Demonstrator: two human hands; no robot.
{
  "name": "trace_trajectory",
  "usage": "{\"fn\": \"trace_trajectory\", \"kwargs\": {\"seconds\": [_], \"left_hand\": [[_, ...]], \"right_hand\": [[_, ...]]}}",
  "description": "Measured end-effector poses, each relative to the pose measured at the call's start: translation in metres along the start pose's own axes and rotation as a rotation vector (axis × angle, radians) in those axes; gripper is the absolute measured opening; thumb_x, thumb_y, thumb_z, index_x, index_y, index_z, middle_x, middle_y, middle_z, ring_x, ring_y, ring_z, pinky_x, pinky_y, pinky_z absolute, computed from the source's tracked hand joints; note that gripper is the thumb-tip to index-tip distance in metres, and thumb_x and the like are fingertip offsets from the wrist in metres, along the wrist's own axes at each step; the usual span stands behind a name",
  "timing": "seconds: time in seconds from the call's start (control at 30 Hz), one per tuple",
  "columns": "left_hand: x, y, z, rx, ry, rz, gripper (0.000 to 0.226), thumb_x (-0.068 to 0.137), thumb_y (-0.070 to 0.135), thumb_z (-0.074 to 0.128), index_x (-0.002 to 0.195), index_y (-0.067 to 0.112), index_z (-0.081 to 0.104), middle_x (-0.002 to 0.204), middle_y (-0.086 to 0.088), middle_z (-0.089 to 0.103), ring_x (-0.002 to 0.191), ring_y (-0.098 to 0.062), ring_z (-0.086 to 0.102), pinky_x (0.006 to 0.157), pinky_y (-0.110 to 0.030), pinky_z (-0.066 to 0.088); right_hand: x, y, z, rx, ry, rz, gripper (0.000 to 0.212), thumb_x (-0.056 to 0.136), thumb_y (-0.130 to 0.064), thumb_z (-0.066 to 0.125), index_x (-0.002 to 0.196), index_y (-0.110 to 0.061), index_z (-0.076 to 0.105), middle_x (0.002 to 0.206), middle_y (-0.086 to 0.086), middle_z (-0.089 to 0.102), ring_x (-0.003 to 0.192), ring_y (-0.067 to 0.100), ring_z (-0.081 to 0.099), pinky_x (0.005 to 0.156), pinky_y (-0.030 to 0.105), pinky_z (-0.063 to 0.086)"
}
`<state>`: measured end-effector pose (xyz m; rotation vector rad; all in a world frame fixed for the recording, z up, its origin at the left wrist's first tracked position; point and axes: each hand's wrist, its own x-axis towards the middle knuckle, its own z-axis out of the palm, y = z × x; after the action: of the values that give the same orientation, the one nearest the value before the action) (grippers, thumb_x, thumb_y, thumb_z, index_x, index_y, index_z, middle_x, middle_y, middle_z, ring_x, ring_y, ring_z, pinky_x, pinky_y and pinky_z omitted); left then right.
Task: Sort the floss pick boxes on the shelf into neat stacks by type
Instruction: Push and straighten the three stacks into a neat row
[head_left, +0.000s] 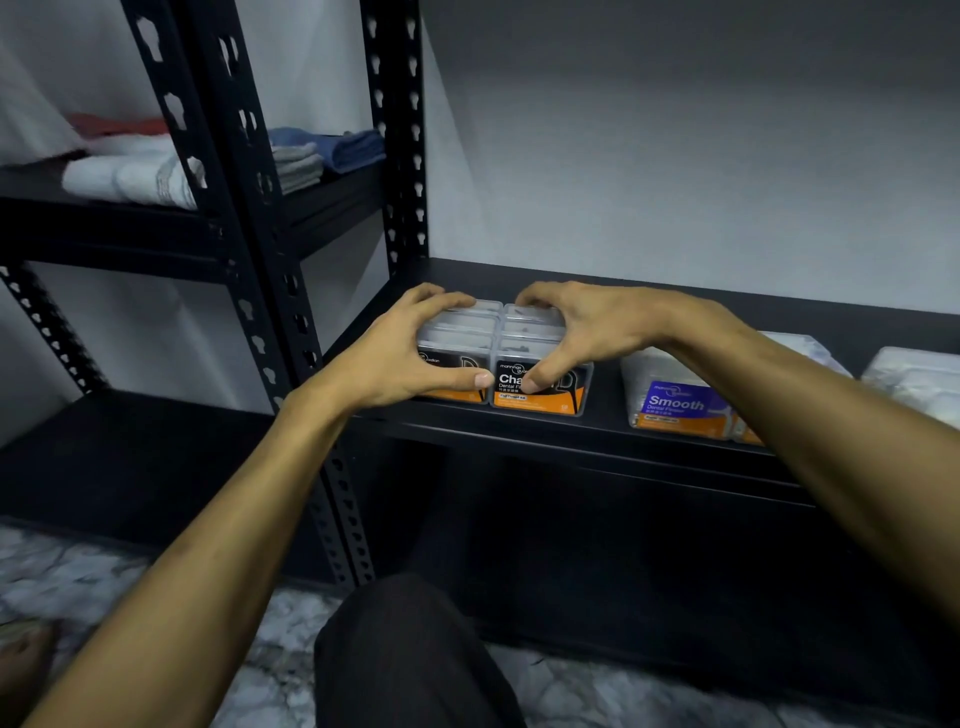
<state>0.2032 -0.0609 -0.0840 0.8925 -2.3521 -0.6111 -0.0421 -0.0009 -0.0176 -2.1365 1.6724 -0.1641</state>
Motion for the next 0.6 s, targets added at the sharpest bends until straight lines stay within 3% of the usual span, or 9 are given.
{"fn": "trace_trajectory", "kwargs": {"seconds": [0.23,0.37,0.47,0.6], "left_hand": [[-0.001,0.010,-0.006,0.078,-0.043,-0.020,0.090,0.063,0.076,0.075,0.141,0.041,0.044,0.138,0.019,0.041,0.126,-0.003,0.046,0.108,-0.035,0.043],[-0.003,0.016,-0.015,-0.013,-0.067,-0.069,0.084,0.070,0.079,0.066,0.142,0.045,0.040,0.146,0.016,0.039,0.131,-0.006,0.044,0.112,-0.040,0.040],[-0.004,0.024,-0.026,-0.152,-0.018,-0.078,0.074,0.080,0.079,0.053,0.144,0.045,0.039,0.153,0.014,0.038,0.137,-0.005,0.040,0.115,-0.039,0.034],[0.008,0.035,-0.024,-0.006,0.037,-0.101,0.065,0.095,0.068,0.038,0.149,0.032,0.040,0.155,0.009,0.039,0.135,-0.006,0.039,0.108,-0.031,0.032]], "right_hand": [[-0.004,-0.005,0.002,-0.033,0.002,0.025,0.099,0.071,-0.043,0.084,0.148,-0.015,0.027,0.134,0.004,0.050,0.110,0.015,0.057,0.089,0.028,0.054],[-0.008,-0.005,0.002,-0.102,0.044,0.015,0.127,0.064,-0.063,0.080,0.157,-0.029,0.001,0.162,0.002,0.018,0.144,0.023,0.026,0.116,0.041,0.030],[-0.009,-0.002,0.002,-0.047,0.076,-0.005,0.132,0.060,-0.071,0.078,0.155,-0.035,-0.007,0.166,-0.002,0.003,0.151,0.022,0.010,0.121,0.046,0.018],[-0.008,-0.004,0.003,-0.014,0.037,0.009,0.131,0.064,-0.062,0.081,0.155,-0.034,-0.007,0.163,0.003,0.018,0.144,0.023,0.030,0.118,0.042,0.029]]}}
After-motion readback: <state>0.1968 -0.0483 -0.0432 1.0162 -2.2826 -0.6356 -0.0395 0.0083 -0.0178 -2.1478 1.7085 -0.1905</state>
